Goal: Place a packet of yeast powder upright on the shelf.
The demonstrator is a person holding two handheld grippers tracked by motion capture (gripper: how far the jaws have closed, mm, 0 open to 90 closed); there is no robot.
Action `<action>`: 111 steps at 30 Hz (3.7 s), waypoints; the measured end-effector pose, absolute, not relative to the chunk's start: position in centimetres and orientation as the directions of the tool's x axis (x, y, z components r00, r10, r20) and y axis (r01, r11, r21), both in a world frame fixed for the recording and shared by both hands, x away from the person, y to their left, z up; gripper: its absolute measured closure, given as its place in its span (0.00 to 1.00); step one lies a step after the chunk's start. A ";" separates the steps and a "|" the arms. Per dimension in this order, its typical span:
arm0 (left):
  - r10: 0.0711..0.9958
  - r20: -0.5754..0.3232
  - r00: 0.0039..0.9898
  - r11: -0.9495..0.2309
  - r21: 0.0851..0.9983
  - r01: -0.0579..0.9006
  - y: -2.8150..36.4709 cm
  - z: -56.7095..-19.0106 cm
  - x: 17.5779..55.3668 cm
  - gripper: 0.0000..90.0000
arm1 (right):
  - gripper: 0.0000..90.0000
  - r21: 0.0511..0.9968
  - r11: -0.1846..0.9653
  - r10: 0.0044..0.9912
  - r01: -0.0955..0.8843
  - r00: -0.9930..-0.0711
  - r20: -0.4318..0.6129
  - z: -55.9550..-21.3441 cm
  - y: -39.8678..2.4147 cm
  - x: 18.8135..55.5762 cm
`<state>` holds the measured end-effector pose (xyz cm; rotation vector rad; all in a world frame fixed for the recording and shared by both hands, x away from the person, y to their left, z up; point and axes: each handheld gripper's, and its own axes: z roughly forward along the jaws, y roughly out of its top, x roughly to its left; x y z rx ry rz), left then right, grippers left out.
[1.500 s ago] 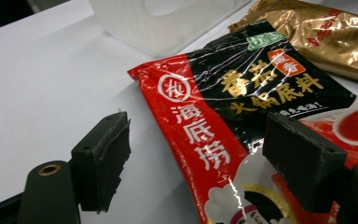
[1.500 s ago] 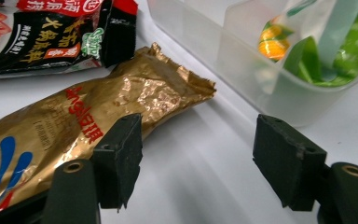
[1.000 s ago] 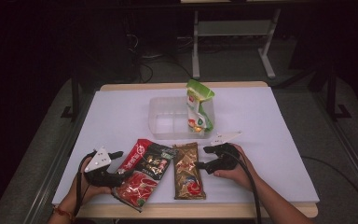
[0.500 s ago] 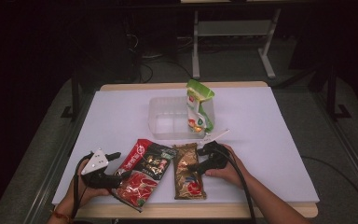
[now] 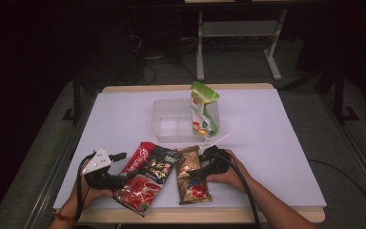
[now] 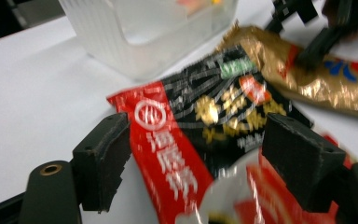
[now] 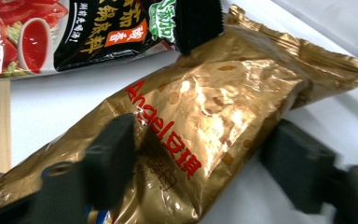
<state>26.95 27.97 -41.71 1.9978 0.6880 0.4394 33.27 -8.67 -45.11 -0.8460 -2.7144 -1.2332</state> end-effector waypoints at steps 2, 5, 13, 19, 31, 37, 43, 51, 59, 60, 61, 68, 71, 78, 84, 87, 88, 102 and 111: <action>0.606 0.009 0.795 -0.392 0.873 0.289 26.9 -41.2 27.0 0.26 | 0.40 0.682 0.530 0.464 0.503 -0.846 0.263 -45.1 -8.7 33.3; 0.561 -0.034 0.827 -0.393 0.869 0.302 24.8 -40.7 27.0 0.27 | 0.56 0.684 0.512 0.464 0.519 -0.838 0.288 -45.0 -9.0 33.5; 0.472 -0.083 0.878 -0.494 0.800 0.341 19.1 -42.0 27.3 0.26 | 0.87 0.711 0.483 0.453 0.511 -0.841 0.297 -45.0 -10.1 33.4; 0.458 -0.103 0.883 -0.506 0.786 0.354 17.7 -42.3 27.6 0.26 | 0.99 0.730 0.475 0.446 0.492 -0.849 0.283 -44.9 -10.7 33.2; 0.450 -0.155 0.879 -0.500 0.772 0.392 17.0 -42.5 27.2 0.26 | 1.00 0.798 0.438 0.471 0.414 -0.862 0.188 -43.2 -11.7 31.9; 0.435 -0.206 0.876 -0.490 0.762 0.423 15.5 -42.4 27.9 0.25 | 1.00 0.835 0.427 0.450 0.348 -0.882 0.138 -42.6 -12.8 31.1; 0.426 -0.185 0.886 -0.513 0.757 0.405 14.4 -42.6 27.9 0.25 | 0.99 0.807 0.451 0.463 0.381 -0.873 0.153 -43.0 -13.0 31.3; 0.422 -0.188 0.887 -0.516 0.755 0.405 14.3 -42.9 28.0 0.28 | 0.66 0.742 0.456 0.506 0.490 -0.829 0.237 -44.6 -12.9 32.7; 0.421 -0.180 0.889 -0.512 0.762 0.397 14.2 -42.9 28.0 0.26 | 0.35 0.699 0.448 0.505 0.557 -0.803 0.317 -45.5 -10.8 33.8; 0.423 -0.181 0.888 -0.511 0.762 0.398 14.2 -42.9 28.0 0.26 | 0.36 0.697 0.441 0.509 0.566 -0.797 0.325 -45.5 -10.7 34.0; 0.423 -0.181 0.888 -0.512 0.761 0.399 14.2 -42.9 28.0 0.26 | 0.39 0.698 0.442 0.509 0.564 -0.798 0.323 -45.5 -10.6 34.0; 0.438 -0.182 0.880 -0.499 0.765 0.407 14.3 -42.9 28.1 0.25 | 0.95 0.740 0.416 0.488 0.529 -0.816 0.310 -44.9 -11.1 34.1; 0.445 -0.184 0.876 -0.496 0.765 0.412 14.4 -42.9 28.2 0.25 | 0.98 0.757 0.422 0.480 0.499 -0.832 0.280 -44.8 -11.6 33.7; 0.473 -0.201 0.858 -0.468 0.768 0.438 14.4 -42.9 28.5 0.23 | 1.00 0.834 0.371 0.463 0.408 -0.860 0.214 -43.0 -12.6 32.2; 0.470 -0.222 0.854 -0.449 0.773 0.448 14.3 -42.7 28.9 0.22 | 1.00 0.885 0.324 0.424 0.334 -0.888 0.180 -42.0 -13.2 31.2; 0.466 -0.265 0.844 -0.411 0.780 0.472 13.9 -42.4 29.5 0.22 | 1.00 0.905 0.304 0.402 0.297 -0.901 0.160 -41.5 -13.4 30.8; 0.457 -0.267 0.849 -0.407 0.786 0.466 13.7 -42.3 29.6 0.22 | 1.00 0.909 0.301 0.396 0.287 -0.905 0.155 -41.2 -13.5 30.6; 0.448 -0.227 0.865 -0.334 0.855 0.397 13.6 -40.8 30.2 0.65 | 0.96 0.930 0.283 0.382 0.236 -0.917 0.116 -40.4 -13.8 30.3; 0.444 -0.174 0.879 -0.337 0.877 0.343 14.0 -40.4 29.8 0.76 | 0.78 0.929 0.279 0.407 0.244 -0.906 0.116 -39.9 -13.7 30.4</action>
